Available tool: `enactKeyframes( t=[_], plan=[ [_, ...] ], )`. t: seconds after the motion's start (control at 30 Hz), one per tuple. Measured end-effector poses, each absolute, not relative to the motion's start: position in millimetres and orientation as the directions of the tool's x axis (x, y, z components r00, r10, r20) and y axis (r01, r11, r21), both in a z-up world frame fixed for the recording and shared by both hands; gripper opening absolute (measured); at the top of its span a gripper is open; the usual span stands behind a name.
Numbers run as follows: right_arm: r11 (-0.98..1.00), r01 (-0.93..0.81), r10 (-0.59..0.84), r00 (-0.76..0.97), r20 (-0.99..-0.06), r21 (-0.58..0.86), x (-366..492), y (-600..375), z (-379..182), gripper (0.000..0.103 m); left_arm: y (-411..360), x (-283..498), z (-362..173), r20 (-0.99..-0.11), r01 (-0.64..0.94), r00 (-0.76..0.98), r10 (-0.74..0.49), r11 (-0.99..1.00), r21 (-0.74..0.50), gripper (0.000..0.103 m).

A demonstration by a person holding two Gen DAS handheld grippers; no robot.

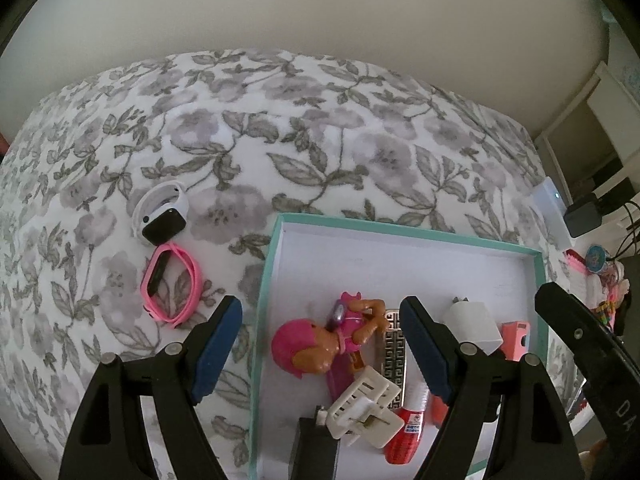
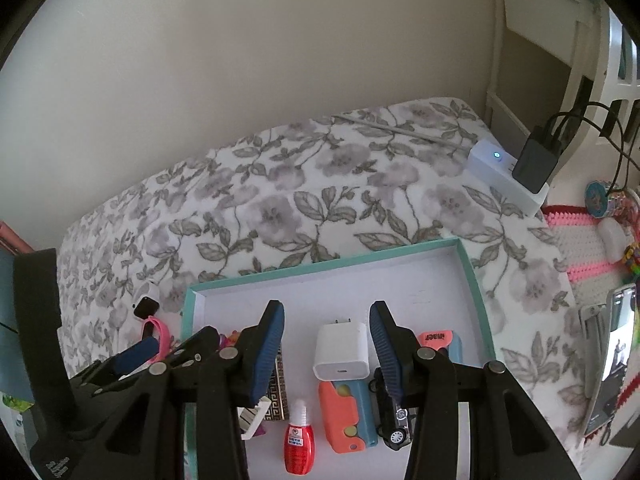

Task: Organize rigid objects
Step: 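Lower the charger and doll into the tray and open both grippers, then move both open tools back toward the pink band and white watch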

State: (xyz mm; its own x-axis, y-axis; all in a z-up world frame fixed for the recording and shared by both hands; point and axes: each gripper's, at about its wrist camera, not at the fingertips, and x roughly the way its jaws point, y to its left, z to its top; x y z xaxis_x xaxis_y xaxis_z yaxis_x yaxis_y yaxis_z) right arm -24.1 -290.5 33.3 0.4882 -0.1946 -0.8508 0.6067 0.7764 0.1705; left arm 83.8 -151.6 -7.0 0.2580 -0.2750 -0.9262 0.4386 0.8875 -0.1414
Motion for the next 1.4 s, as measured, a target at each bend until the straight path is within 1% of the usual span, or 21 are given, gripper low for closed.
enactKeyframes(
  t=[0.03,0.07,0.1,0.17,0.23,0.3,0.37,0.47,0.57,0.6,0.63,0.7,0.8,0.87,1.0,1.17,1.3,1.4],
  plan=[
    [0.776,0.608,-0.194,0.486,-0.852,0.170,-24.9,-290.8,32.3,0.048,-150.1,84.4,-6.6,-0.925,0.433,0.265,-0.272,0.891,-0.137,0.084],
    [0.775,0.609,-0.193,0.484,-0.853,0.170,-24.8,-291.0,31.3,0.048,-148.5,85.3,-6.1,-0.924,0.426,0.275,-0.265,0.895,-0.130,0.091],
    [0.774,0.610,-0.192,0.481,-0.855,0.169,-24.6,-291.3,30.1,0.048,-145.7,86.5,-5.2,-0.922,0.417,0.290,-0.257,0.901,-0.120,0.094],
    [0.772,0.614,-0.192,0.473,-0.860,0.166,-25.4,-291.8,27.1,0.048,-142.3,89.0,-4.1,-0.919,0.403,0.304,-0.251,0.908,-0.115,0.095],
    [0.772,0.617,-0.192,0.460,-0.867,0.157,-25.0,-292.0,24.2,0.051,-135.5,93.1,-2.5,-0.915,0.382,0.320,-0.245,0.918,-0.112,0.095],
    [0.772,0.620,-0.201,0.445,-0.872,0.138,-24.2,-291.7,21.7,0.058,-129.8,96.5,-0.2,-0.911,0.361,0.339,-0.235,0.927,-0.105,0.096],
    [0.773,0.621,-0.204,0.439,-0.875,0.131,-23.6,-291.6,20.2,0.062,-123.8,99.8,3.5,-0.904,0.345,0.362,-0.227,0.934,-0.097,0.100],
    [0.771,0.624,-0.207,0.432,-0.878,0.125,-23.0,-292.0,18.3,0.074,-113.0,105.3,10.6,-0.893,0.320,0.392,-0.220,0.943,-0.092,0.100],
    [0.772,0.624,-0.209,0.423,-0.882,0.116,-21.4,-291.4,16.0,0.080,-101.4,110.4,16.7,-0.882,0.295,0.422,-0.212,0.951,-0.088,0.100],
    [0.772,0.625,-0.210,0.421,-0.882,0.114,-20.8,-290.8,15.1,0.086,-96.8,112.4,18.4,-0.878,0.287,0.431,-0.207,0.954,-0.084,0.100],
    [0.772,0.626,-0.212,0.418,-0.883,0.111,-20.3,-290.2,13.7,0.088,-91.9,114.5,19.9,-0.875,0.279,0.440,-0.203,0.957,-0.082,0.100],
    [0.773,0.626,-0.214,0.413,-0.885,0.106,-19.2,-288.9,10.9,0.097,-82.8,117.8,21.3,-0.871,0.259,0.452,-0.194,0.963,-0.080,0.100],
    [0.778,0.621,-0.214,0.411,-0.886,0.100,-16.4,-285.3,8.2,0.101,-65.2,123.5,22.4,-0.865,0.224,0.470,-0.176,0.972,-0.076,0.100],
    [0.785,0.612,-0.213,0.413,-0.885,0.096,-13.6,-281.0,7.1,0.103,-55.9,125.6,23.0,-0.860,0.207,0.485,-0.156,0.976,-0.060,0.100],
    [0.812,0.577,-0.208,0.420,-0.884,0.083,-4.0,-263.3,3.7,0.103,-29.4,133.8,23.2,-0.854,0.163,0.510,-0.102,0.986,-0.020,0.100],
    [0.861,0.504,-0.181,0.435,-0.882,0.072,15.9,-230.5,1.6,0.103,1.7,142.0,22.8,-0.857,0.103,0.508,-0.087,0.994,-0.040,0.100],
    [0.891,0.441,-0.121,0.466,-0.876,0.111,31.5,-201.4,0.4,0.103,23.1,145.7,21.6,-0.862,0.071,0.496,-0.104,0.994,-0.079,0.100],
    [0.911,0.387,-0.065,0.484,-0.873,0.146,43.7,-179.4,-3.5,0.103,39.6,148.6,20.4,-0.865,0.044,0.494,-0.089,0.996,-0.078,0.100]
  ],
)
